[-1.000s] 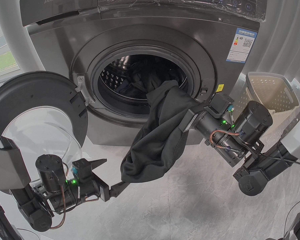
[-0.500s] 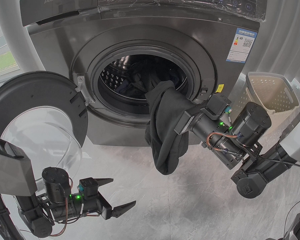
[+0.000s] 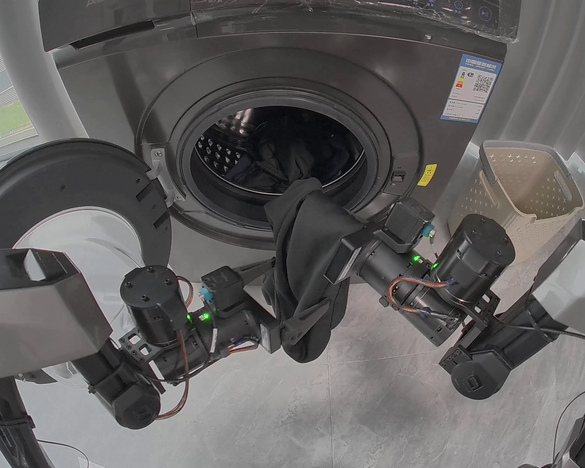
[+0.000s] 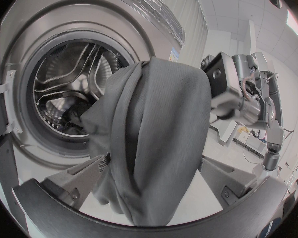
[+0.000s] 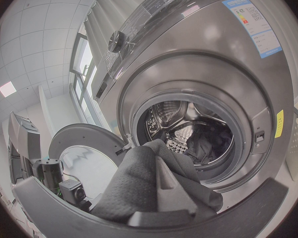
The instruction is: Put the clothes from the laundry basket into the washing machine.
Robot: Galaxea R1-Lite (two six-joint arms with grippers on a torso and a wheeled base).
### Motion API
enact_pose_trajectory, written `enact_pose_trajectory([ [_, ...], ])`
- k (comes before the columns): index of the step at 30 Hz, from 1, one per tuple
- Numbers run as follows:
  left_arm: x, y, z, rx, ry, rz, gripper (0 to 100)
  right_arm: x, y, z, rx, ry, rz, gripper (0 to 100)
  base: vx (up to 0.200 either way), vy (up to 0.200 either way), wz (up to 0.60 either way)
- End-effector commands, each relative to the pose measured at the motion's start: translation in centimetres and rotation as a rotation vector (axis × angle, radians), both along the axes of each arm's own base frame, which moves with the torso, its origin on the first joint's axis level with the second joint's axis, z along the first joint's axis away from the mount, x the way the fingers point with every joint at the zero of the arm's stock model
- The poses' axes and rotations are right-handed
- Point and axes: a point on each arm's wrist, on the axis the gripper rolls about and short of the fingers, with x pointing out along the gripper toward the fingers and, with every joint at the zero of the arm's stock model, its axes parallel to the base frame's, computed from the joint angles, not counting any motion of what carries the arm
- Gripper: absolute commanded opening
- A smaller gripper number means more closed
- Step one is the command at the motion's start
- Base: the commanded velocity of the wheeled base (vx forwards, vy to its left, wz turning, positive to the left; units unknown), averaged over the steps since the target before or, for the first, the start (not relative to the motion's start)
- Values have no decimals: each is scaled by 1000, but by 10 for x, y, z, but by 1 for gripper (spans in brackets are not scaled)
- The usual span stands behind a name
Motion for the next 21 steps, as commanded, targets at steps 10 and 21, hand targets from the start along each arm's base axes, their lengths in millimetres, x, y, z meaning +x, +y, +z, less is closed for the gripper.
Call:
enact_pose_trajectory([
  [10, 50, -35, -13, -60, -61, 59, 100, -9, 13, -5, -8, 13, 33, 0, 0, 0, 0],
  [21, 64, -37, -19, -80, -61, 94, 100, -14, 8, 5, 5, -1, 34, 0, 0, 0, 0],
])
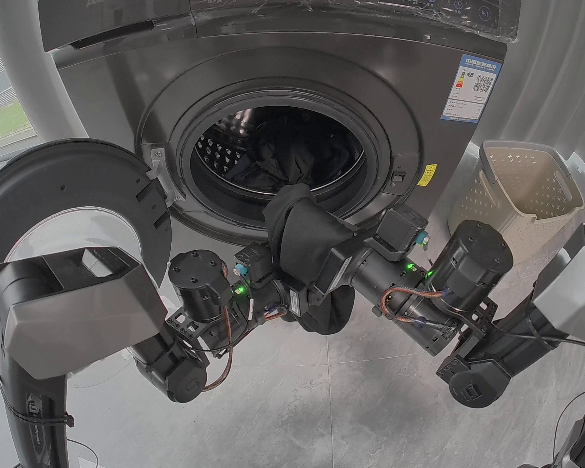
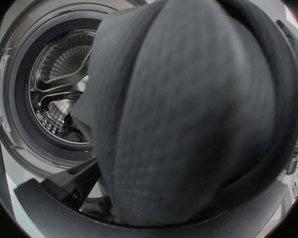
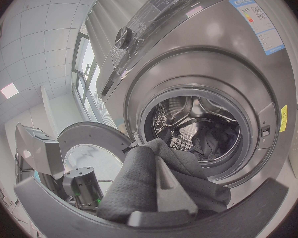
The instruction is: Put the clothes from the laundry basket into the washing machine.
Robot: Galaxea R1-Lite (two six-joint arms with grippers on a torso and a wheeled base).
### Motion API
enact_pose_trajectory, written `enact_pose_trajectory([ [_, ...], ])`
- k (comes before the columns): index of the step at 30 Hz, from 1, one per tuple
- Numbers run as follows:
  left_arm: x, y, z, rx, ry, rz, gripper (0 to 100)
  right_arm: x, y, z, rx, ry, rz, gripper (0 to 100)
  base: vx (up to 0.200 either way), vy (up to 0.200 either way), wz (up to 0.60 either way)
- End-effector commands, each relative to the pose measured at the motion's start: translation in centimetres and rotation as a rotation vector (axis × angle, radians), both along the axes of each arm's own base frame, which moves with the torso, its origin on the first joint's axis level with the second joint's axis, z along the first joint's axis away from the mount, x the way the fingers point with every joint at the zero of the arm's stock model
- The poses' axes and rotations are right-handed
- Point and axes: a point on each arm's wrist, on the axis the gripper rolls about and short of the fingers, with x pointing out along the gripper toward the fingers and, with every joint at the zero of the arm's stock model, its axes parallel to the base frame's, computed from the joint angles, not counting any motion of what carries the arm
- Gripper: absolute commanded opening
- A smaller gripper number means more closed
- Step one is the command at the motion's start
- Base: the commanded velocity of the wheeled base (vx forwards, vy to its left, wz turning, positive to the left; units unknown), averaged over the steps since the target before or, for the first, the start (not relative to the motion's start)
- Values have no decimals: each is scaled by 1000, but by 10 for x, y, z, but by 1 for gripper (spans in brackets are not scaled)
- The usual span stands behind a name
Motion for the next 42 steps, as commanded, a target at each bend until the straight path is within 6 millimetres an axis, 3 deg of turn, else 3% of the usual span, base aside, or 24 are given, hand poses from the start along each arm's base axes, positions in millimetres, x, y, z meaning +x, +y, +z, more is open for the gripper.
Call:
enact_pose_trajectory([
  [1, 9, 0, -8, 3, 4, 13, 100, -3, -2, 5, 9, -9, 3, 0, 0, 0, 0],
  [7, 17, 4, -6, -8, -11, 33, 100, -5, 0, 5, 8, -8, 9, 0, 0, 0, 0],
  [8, 18, 4, -6, -10, -11, 36, 0, -5, 0, 5, 8, -8, 9, 0, 0, 0, 0],
  [13, 22, 12, 1, -23, -26, 71, 0, -3, -7, 2, 1, -1, -8, 0, 0, 0, 0],
  [17, 21, 19, 19, -66, -46, 85, 0, -1, -17, 6, 6, -7, -31, 0, 0, 0, 0],
  [26, -6, 35, 66, -142, -94, 104, 0, 18, -34, -8, -6, 50, -128, 0, 0, 0, 0],
  [32, -17, 40, 70, -146, -80, 97, 0, 19, -29, -13, -15, 59, -119, 0, 0, 0, 0],
  [33, -18, 41, 70, -144, -80, 98, 0, 19, -29, -14, -17, 61, -117, 100, 0, 0, 0],
  [37, -19, 42, 72, -148, -85, 102, 0, 15, -29, -8, 10, 54, -105, 100, 0, 0, 0],
  [42, -30, 50, 75, -135, -80, 110, 0, -15, -49, -8, -68, 72, -58, 100, 0, 0, 0],
])
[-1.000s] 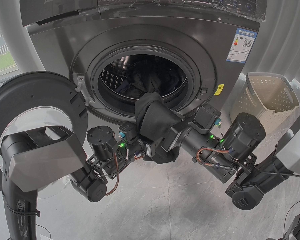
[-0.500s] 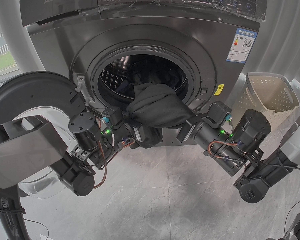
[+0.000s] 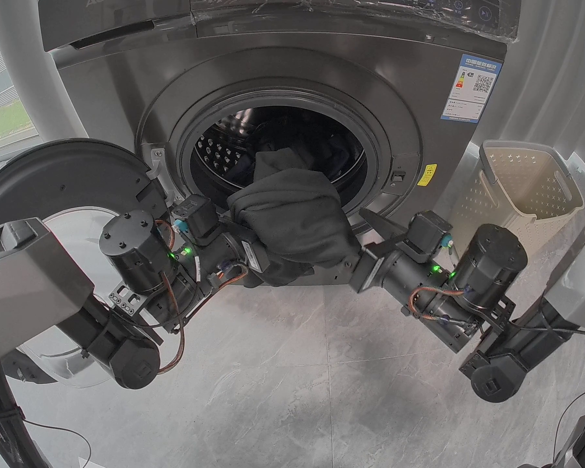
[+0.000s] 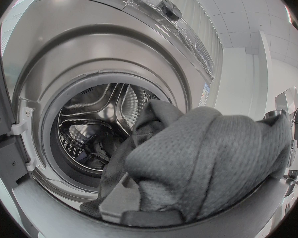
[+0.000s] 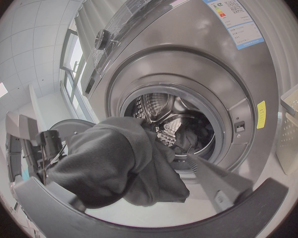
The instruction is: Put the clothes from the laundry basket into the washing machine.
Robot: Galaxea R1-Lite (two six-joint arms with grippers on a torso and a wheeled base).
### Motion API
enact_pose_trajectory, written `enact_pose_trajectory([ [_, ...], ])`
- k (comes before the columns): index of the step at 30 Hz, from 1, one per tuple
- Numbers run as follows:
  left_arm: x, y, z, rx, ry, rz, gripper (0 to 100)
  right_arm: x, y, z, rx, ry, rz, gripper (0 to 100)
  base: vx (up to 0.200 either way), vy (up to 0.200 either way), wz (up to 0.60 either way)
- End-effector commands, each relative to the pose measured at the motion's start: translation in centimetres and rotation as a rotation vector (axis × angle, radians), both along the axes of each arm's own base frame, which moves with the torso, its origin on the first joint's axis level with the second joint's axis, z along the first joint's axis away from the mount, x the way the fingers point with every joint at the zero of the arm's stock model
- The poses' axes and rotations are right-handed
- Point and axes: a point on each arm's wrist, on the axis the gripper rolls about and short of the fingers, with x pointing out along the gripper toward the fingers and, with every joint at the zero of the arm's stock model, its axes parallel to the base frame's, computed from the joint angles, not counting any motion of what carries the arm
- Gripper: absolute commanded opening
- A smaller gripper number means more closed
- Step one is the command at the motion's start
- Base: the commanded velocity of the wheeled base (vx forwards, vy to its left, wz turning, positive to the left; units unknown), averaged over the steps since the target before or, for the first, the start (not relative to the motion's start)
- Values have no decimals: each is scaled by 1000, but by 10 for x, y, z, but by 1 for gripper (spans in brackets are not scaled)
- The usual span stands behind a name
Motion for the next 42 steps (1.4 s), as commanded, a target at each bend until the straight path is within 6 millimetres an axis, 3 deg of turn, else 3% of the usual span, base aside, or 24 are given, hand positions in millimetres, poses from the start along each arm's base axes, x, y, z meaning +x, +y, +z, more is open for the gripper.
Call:
enact_pose_trajectory([
  [1, -11, 9, 5, 5, 0, 15, 0, -28, -18, 2, -63, -1, 61, 100, 0, 0, 0],
  [6, -12, 15, 0, 4, 32, 68, 0, -58, -35, -4, -146, 1, 188, 100, 0, 0, 0],
  [9, -15, 18, -5, 14, 55, 74, 0, -65, -40, -4, -154, 4, 207, 100, 0, 0, 0],
  [15, -44, 32, -3, 30, 91, 62, 0, -77, -66, 3, -152, 0, 182, 100, 0, 0, 0],
  [19, -67, 44, -6, 51, 125, 51, 0, -73, -82, -5, -178, 37, 124, 100, 0, 0, 0],
  [22, -79, 50, -10, 65, 151, 45, 0, -68, -92, -22, -229, 99, 77, 100, 0, 0, 0],
  [28, -82, 54, -11, 70, 157, 53, 0, -50, -101, -27, -230, 111, 7, 100, 0, 0, 0],
  [42, -86, 57, -14, 84, 169, 34, 0, -45, -99, -30, -224, 130, -39, 100, 0, 0, 0],
])
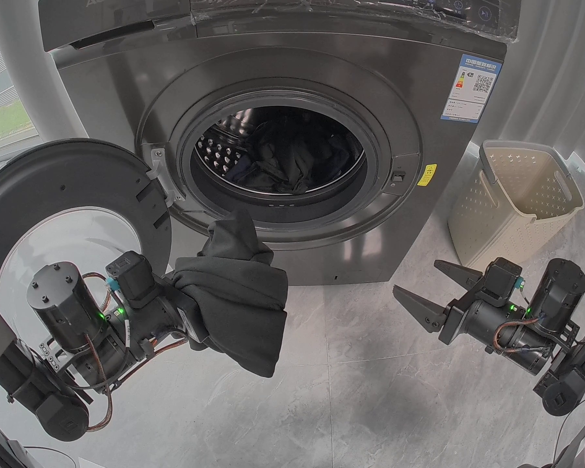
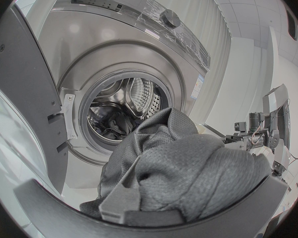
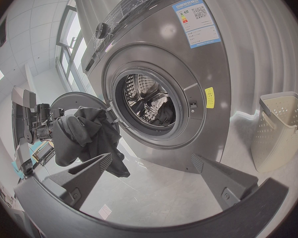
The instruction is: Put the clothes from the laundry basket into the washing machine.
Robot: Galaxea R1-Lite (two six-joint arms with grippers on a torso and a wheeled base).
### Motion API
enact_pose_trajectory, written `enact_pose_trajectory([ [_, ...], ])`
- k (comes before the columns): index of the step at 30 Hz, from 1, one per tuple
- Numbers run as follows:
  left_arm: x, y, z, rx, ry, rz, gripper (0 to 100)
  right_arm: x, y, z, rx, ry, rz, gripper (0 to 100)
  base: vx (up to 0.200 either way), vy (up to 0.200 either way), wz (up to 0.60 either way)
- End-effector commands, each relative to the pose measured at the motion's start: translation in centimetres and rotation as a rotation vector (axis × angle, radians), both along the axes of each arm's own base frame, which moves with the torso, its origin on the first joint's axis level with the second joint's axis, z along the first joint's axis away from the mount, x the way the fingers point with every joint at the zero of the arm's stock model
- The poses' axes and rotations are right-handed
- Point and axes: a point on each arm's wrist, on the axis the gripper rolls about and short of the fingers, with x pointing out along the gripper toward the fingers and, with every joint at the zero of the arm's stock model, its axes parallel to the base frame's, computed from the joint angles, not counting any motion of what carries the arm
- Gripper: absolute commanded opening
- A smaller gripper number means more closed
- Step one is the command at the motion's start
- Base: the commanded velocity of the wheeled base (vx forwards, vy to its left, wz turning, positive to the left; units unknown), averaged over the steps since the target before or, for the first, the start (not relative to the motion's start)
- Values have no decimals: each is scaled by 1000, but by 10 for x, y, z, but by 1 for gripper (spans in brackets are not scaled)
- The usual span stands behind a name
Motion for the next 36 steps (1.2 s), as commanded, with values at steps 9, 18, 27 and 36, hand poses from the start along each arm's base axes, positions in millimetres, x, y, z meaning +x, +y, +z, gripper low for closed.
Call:
enact_pose_trajectory([
  [9, -5, 4, 6, -12, -20, 3, 0, 1, 0, -1, -2, 3, 0, 100, 0, 0, 0],
  [18, -8, 9, 6, -9, -16, 6, 0, 1, 1, -2, -2, 7, 0, 100, 67, 0, 0],
  [27, -8, 9, 4, -3, -9, 5, 0, 0, 1, -3, -4, 11, 1, 100, 200, 0, 0],
  [36, -8, 7, 0, 7, 5, -6, 0, -8, 2, -6, -20, 27, 24, 100, 200, 0, 0],
])
